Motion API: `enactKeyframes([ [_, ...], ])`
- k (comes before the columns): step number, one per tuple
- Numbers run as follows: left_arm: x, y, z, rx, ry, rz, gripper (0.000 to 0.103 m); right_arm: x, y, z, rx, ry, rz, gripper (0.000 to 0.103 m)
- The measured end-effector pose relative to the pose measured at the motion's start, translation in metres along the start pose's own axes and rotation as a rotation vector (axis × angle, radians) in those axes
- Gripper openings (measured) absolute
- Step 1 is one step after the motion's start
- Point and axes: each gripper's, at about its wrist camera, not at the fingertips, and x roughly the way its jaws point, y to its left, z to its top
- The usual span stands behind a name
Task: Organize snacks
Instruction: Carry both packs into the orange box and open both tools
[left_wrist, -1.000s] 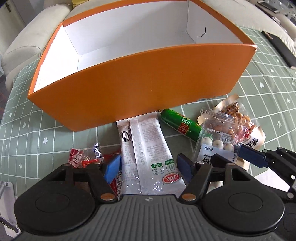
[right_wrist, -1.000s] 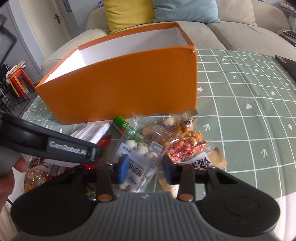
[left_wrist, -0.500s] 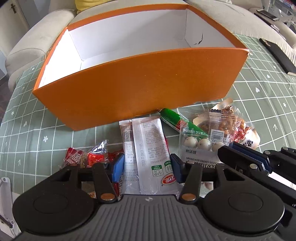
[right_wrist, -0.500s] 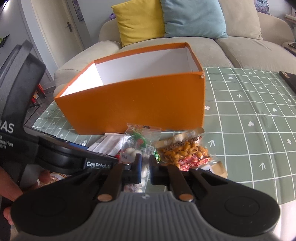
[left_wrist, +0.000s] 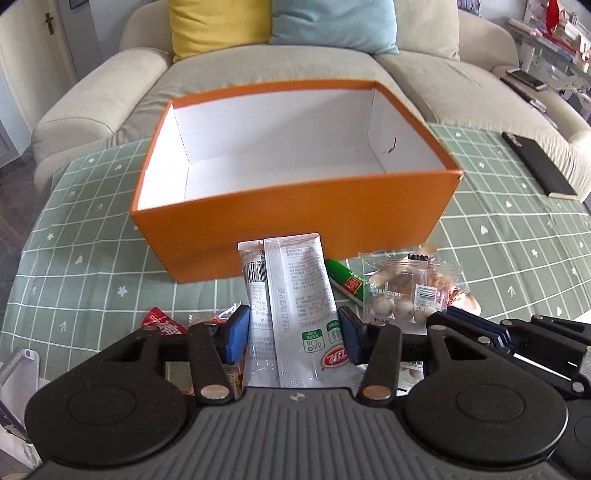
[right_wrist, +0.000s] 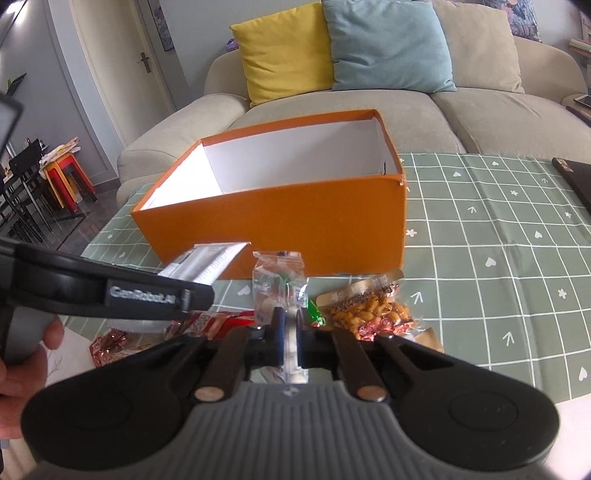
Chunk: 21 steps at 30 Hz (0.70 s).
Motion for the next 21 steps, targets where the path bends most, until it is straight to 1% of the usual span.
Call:
enactKeyframes([
  [6, -0.020, 0.007, -0.001, 0.001, -0.051, -0.008, 0.057, -0.016, -0.006, 0.009, 0.043, -0.027, 0.045, 0.000],
  [12, -0.037, 0.012, 0.011, 0.008, -0.103, -0.013, 0.057, -0.030, -0.008, 0.026, 0.045, -0.052, 0.061, 0.000],
  [16, -0.044, 0.017, 0.023, 0.016, -0.126, -0.010, 0.057, -0.038, -0.006, 0.044, 0.023, -0.079, 0.064, 0.000],
  [21, -0.049, 0.025, 0.044, 0.020, -0.156, 0.006, 0.057, -0.045, 0.001, 0.076, -0.020, -0.120, 0.074, 0.000],
])
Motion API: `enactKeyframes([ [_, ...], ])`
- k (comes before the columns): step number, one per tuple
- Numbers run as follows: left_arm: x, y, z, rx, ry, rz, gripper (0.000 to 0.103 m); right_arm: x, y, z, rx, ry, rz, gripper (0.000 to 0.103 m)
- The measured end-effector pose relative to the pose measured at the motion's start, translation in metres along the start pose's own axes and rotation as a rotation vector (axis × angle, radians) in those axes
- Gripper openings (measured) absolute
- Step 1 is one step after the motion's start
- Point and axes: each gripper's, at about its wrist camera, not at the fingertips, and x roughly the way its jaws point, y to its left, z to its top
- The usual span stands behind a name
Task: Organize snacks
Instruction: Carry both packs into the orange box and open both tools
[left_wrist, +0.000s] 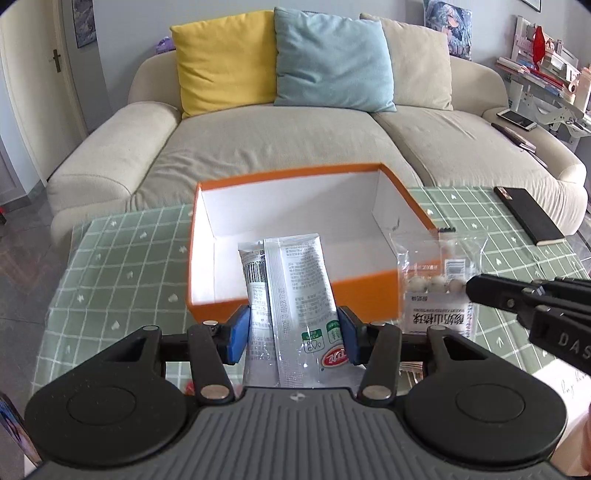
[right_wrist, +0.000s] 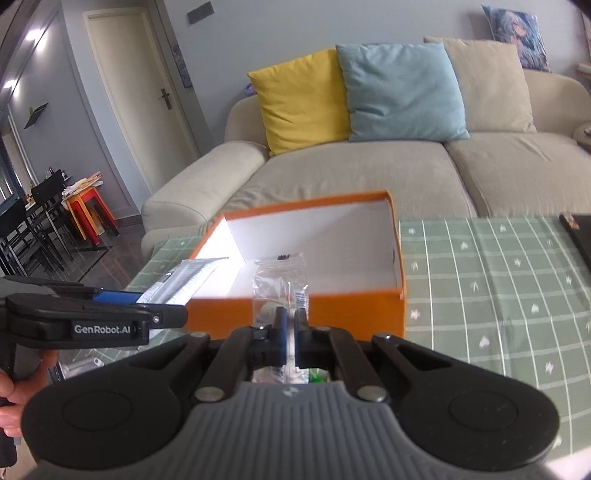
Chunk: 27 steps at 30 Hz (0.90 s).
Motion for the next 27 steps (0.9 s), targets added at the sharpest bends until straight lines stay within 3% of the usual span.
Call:
enactKeyframes([
  [11, 0.035, 0.021, 0.055, -0.019, -0.048, 0.026, 0.057, 0.031, 0.006, 0.087, -0.049, -0.088, -0.008, 0.000],
  [16, 0.081, 0.027, 0.056, -0.021, 0.045, 0.011, 0.057, 0.087, -0.003, 0.097, 0.018, 0.017, 0.008, 0.000],
  [27, 0.150, 0.038, 0.034, 0.028, 0.213, 0.059, 0.057, 0.190, -0.004, 0.067, 0.053, 0.265, 0.032, 0.000],
])
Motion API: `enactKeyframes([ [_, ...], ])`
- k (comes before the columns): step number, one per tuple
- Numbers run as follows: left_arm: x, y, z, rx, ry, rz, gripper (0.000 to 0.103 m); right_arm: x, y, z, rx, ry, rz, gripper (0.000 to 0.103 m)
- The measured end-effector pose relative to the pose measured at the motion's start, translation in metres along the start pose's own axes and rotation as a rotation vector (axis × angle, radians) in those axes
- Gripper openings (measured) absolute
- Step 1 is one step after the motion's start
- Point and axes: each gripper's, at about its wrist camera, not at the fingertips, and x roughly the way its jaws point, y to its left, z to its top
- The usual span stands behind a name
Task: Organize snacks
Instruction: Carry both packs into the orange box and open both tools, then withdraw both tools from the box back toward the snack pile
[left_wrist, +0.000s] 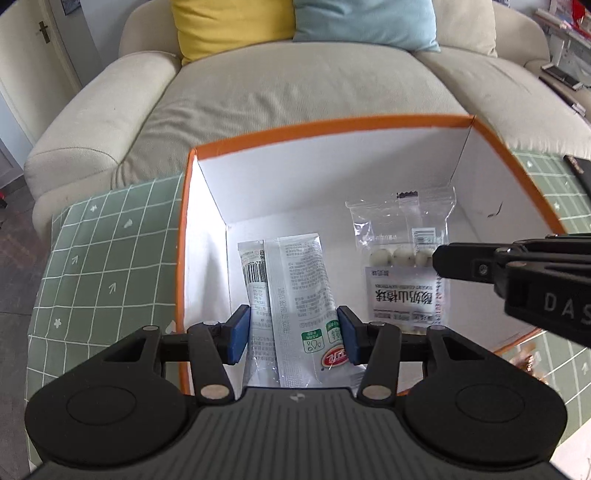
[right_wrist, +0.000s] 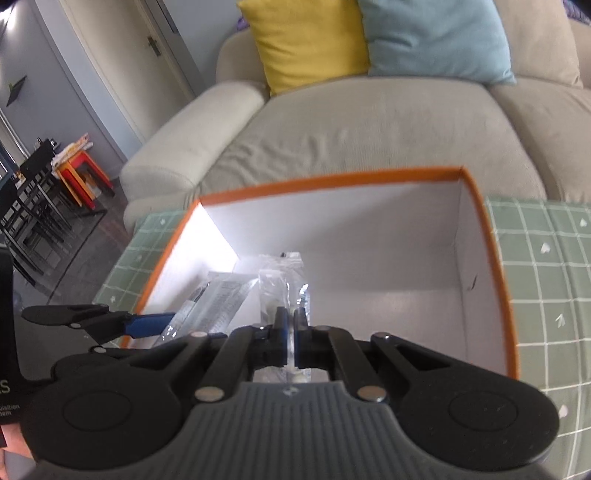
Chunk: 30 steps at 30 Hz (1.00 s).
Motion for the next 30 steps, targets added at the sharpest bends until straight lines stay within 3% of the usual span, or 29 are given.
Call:
enactKeyframes([
  [8, 0.016, -0.005, 0.002, 0.049, 0.046, 0.030, 0.057, 0.042, 0.000, -0.008, 0.008, 0.108, -0.022, 0.000],
  [20, 0.022, -0.016, 0.003, 0.115, 0.060, 0.119, 0.064, 0.064, 0.002, -0.011, -0.003, 0.146, -0.082, 0.000],
  [25, 0.017, -0.015, 0.002, 0.108, 0.044, 0.129, 0.074, 0.066, 0.005, -0.012, -0.014, 0.143, -0.085, 0.004],
  [30, 0.003, -0.011, 0.000, 0.100, 0.013, 0.121, 0.075, 0.056, 0.009, -0.013, -0.026, 0.117, -0.109, 0.019],
])
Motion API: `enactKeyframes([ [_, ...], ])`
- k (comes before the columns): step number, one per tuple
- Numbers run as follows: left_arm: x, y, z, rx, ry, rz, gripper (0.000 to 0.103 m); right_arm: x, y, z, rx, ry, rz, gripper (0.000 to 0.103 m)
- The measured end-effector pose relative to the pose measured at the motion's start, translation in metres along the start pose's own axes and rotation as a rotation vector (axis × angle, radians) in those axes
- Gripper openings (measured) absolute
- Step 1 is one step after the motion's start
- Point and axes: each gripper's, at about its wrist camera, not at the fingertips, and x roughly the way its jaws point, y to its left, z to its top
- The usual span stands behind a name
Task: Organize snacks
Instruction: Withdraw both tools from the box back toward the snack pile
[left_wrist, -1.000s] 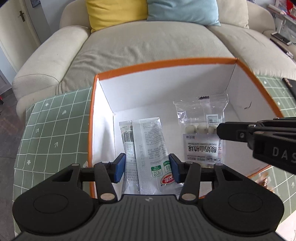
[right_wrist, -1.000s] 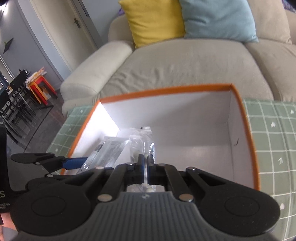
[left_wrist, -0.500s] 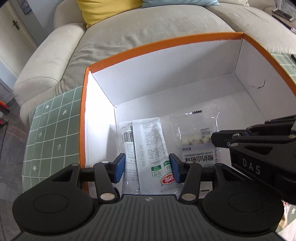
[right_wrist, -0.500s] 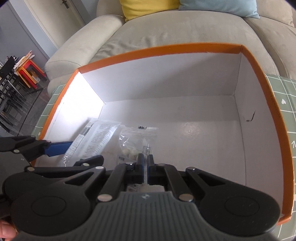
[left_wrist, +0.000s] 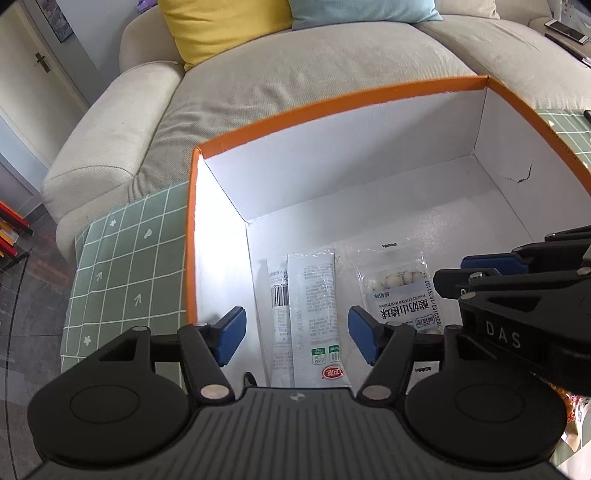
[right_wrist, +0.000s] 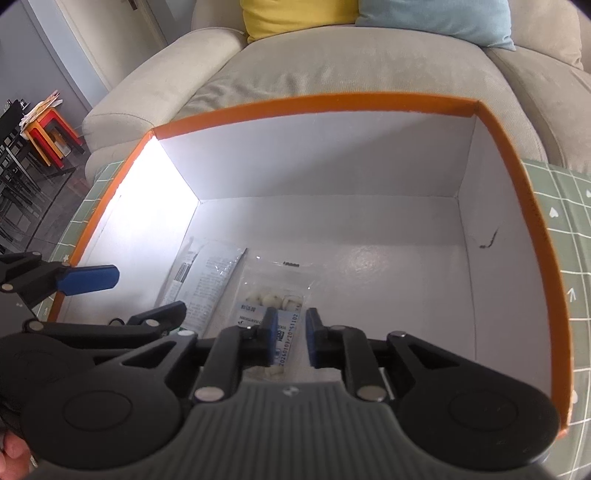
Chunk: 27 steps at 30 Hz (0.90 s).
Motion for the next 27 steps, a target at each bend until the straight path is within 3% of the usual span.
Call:
enactKeyframes([
  [10, -0.067, 0.016, -0.016, -0.126, -0.142, -0.086, 0.077, -0.073, 0.000, -0.012, 0.001, -0.175, -0.002, 0.049],
  [17, -0.112, 0.022, -0.050, -0.212, -0.230, -0.158, 0.077, -0.134, 0.008, -0.047, -0.007, -0.325, 0.010, 0.071],
  [20, -0.120, 0.019, -0.065, -0.234, -0.247, -0.188, 0.078, -0.153, 0.011, -0.069, 0.000, -0.358, 0.002, 0.074],
  [24, -0.126, 0.010, -0.086, -0.232, -0.259, -0.174, 0.078, -0.168, 0.013, -0.100, -0.006, -0.380, -0.031, 0.078],
  [27, -0.123, 0.005, -0.102, -0.235, -0.232, -0.196, 0.079, -0.173, 0.015, -0.122, -0.008, -0.372, -0.060, 0.081],
])
